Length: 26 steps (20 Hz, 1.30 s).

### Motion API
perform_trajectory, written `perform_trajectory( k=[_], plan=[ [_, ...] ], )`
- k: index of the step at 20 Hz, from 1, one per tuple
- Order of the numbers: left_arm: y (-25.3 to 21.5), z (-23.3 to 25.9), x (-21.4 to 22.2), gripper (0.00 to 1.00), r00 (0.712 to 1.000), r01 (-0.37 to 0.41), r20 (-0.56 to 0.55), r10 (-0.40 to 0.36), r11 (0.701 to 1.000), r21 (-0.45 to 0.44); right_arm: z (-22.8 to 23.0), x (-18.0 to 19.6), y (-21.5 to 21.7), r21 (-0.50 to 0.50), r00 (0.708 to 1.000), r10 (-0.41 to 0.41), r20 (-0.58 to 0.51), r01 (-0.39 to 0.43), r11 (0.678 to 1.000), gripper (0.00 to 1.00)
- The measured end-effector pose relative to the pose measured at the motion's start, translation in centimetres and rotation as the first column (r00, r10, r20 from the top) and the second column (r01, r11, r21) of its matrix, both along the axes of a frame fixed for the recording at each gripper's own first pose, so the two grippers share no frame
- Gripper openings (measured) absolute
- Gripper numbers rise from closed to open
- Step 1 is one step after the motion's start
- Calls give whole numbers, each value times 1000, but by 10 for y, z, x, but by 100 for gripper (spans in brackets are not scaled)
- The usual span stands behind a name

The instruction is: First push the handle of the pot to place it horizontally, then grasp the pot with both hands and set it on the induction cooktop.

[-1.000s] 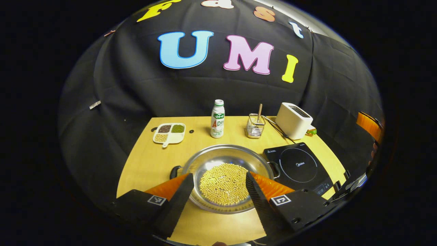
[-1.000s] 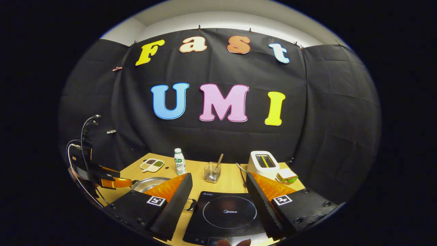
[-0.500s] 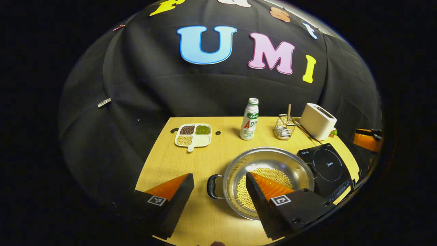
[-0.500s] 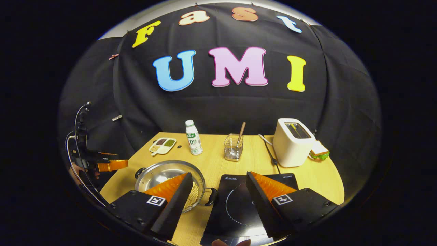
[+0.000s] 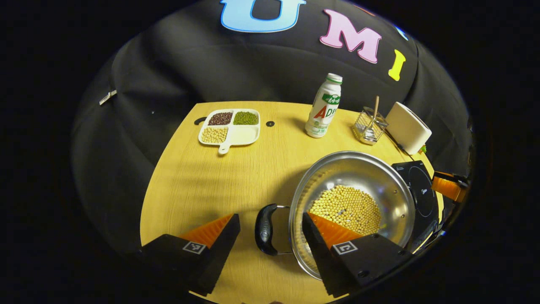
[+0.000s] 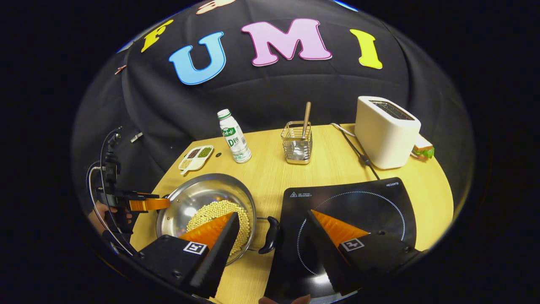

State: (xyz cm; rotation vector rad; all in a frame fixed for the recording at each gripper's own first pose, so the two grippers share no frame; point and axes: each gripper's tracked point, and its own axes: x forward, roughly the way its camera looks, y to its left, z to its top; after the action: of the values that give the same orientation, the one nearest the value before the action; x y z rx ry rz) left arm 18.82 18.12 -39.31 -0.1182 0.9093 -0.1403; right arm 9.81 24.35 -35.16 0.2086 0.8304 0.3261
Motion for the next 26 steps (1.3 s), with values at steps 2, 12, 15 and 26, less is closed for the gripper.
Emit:
perform_trajectory(
  k=[2, 12, 15, 26],
  plan=[
    [-3, -14, 4, 87, 999, -10, -30, 10, 1000, -8, -10, -2, 3, -4, 1000, 4, -20, -4, 1000, 99],
    [4, -29, 2, 63, 998, 33, -62, -33, 999, 1, -42, 3, 40, 36, 994, 42, -102, -39, 999, 96],
    [4, -29, 5, 63, 997, 42, -62, -42, 999, 6, -61, 4, 55, 48, 986, 65, -154, -58, 997, 82],
    [24, -33, 7, 64, 998, 31, -55, -28, 999, 45, -96, 13, 72, -154, 968, 117, -222, -153, 976, 68]
  ],
)
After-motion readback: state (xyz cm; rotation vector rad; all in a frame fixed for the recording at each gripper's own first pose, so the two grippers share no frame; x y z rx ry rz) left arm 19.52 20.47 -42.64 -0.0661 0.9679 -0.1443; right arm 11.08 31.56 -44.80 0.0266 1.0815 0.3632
